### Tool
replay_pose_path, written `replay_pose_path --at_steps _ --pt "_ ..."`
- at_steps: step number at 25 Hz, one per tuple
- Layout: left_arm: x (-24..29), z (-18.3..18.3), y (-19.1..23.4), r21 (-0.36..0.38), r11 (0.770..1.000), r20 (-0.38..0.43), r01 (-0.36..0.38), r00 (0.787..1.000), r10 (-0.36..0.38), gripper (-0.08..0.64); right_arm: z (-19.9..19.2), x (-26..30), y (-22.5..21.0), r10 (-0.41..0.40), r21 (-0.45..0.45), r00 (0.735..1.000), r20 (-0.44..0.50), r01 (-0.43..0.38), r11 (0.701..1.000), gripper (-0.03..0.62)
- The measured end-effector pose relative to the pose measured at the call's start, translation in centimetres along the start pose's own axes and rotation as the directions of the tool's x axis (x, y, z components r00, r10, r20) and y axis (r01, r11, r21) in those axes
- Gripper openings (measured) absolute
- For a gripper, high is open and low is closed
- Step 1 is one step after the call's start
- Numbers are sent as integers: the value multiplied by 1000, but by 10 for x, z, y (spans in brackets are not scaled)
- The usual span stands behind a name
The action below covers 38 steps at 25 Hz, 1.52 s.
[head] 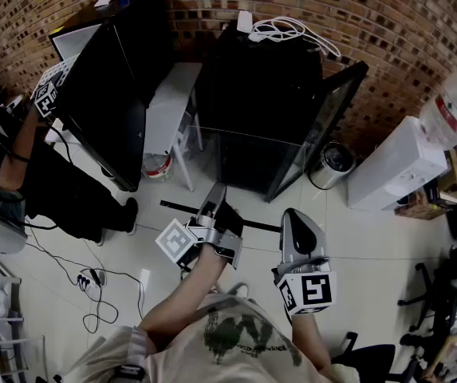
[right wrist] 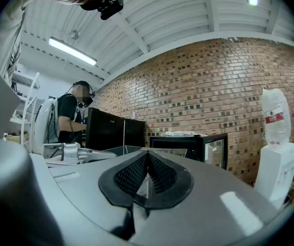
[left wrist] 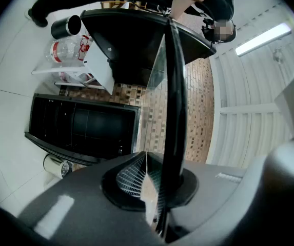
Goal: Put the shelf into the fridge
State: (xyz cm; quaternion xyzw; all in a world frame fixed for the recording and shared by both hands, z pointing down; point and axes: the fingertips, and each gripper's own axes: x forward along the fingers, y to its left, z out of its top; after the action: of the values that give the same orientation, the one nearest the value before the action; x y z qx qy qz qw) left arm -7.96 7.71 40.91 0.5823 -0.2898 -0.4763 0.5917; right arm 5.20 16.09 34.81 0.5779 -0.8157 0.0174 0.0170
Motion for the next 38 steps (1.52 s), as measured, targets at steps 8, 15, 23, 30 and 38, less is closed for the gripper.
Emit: replay_pose_path --at_steps 8,15,23,30,38 --pt "11 -24 6 9 1000 12 10 1000 -10 15 -5 -10 -29 12 2 1000 -2 -12 1000 0" --pt "14 -40 12 6 1000 30 8 1000 -8 15 -8 -17 -46 30 11 1000 2 -30 999 0" --pt "30 -37 21 11 1000 40 7 999 -7 15 -14 -4 -61 34 18 999 0 -34 999 0" --pt "64 -20 33 -4 1000 38 18 999 -18 15 -21 32 -73 33 12 999 -17 -33 999 0" --pt "119 5 54 -8 1000 11 6 1000 -6 15 -29 93 -94 17 14 999 -49 -17 1000 0"
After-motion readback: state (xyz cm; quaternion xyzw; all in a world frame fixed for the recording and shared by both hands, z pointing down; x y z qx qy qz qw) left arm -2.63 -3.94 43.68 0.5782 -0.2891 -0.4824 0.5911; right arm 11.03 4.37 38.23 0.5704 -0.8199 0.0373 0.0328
